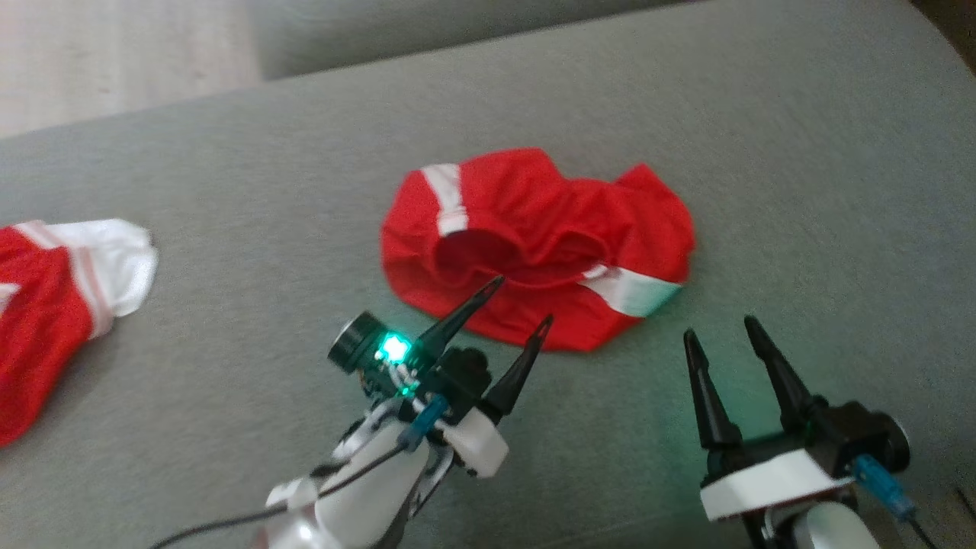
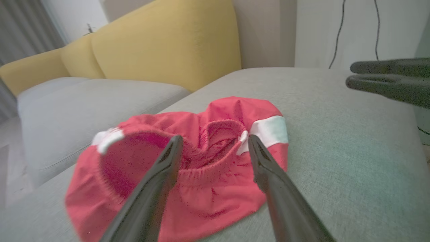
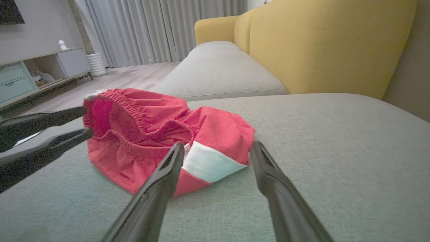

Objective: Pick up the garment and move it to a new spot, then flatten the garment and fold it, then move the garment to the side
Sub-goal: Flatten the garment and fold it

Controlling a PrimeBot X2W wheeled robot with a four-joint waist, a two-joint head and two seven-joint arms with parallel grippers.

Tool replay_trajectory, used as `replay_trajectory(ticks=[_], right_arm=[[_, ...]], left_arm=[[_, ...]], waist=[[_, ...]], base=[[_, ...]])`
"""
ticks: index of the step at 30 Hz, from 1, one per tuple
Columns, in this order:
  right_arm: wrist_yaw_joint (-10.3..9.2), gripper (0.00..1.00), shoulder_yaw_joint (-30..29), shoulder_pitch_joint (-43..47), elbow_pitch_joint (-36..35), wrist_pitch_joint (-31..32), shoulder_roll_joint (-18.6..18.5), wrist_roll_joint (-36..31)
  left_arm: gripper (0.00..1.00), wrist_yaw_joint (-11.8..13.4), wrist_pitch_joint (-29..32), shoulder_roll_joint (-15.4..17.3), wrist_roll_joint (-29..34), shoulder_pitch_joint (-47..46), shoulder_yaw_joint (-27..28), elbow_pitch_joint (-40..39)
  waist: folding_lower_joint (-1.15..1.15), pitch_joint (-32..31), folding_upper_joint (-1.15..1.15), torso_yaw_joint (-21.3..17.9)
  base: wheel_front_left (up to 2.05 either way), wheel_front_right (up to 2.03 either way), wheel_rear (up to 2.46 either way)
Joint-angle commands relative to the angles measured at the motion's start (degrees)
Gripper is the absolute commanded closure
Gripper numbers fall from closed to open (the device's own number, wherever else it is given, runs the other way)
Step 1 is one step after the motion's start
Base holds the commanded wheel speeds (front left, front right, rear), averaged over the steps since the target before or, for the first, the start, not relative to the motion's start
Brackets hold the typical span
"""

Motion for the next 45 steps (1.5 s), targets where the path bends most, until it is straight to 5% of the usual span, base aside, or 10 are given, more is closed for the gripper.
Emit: replay_trajectory(ticks=[1, 8, 18, 20, 29, 39, 45], right_arm=[[0.42, 0.0, 1.2, -2.01, -1.77, -0.34, -0.34, 0.38], [0.42, 0.0, 2.41, -4.17, -1.95, -0.34, -0.3, 3.49], [0.42, 0.0, 3.69, -5.15, -2.04, -0.34, -0.29, 6.37], [0.42, 0.0, 3.73, -5.11, -1.95, -0.34, -0.29, 6.71], [0.42, 0.0, 3.41, -3.81, -0.84, -0.34, -0.28, 6.02], [0.42, 0.0, 2.07, 0.34, -0.07, -0.34, -0.28, 2.88], [0.42, 0.0, 0.45, 2.69, -0.72, -0.34, -0.28, 1.74]], left_arm=[[0.0, 0.58, -0.47, -0.02, -0.99, -2.82, -0.22, 0.03], [0.0, 2.58, -0.21, -0.03, -5.71, -11.34, -7.24, 6.99], [0.04, 5.91, -0.49, -0.03, -8.62, -17.81, -10.04, 15.47], [1.0, 5.99, -0.5, -0.03, -8.92, -18.41, -10.17, 15.19], [1.0, 4.46, -0.51, -0.03, -11.13, -22.48, -8.96, 2.24], [1.0, 0.23, -0.52, 0.84, -14.87, -32.57, -0.59, -8.48], [1.0, -3.98, 5.21, 5.19, -25.54, -21.96, 2.26, -12.2]], waist=[[-0.01, 4.29, 0.0, -4.89], [-0.01, 8.95, 0.0, -11.21], [-0.01, 12.01, 0.0, -16.21], [-0.01, 11.83, 0.0, -16.68], [-0.01, 5.74, 0.0, -16.27], [-0.01, -3.88, 0.0, -10.62], [-0.01, -6.81, 0.0, -3.79]], base=[[0.0, 0.0, 0.0], [0.0, 0.0, 0.0], [0.0, 0.0, 0.0], [0.0, 0.0, 0.0], [0.0, 0.0, 0.0], [0.0, 0.0, 0.0], [0.0, 0.0, 0.0]])
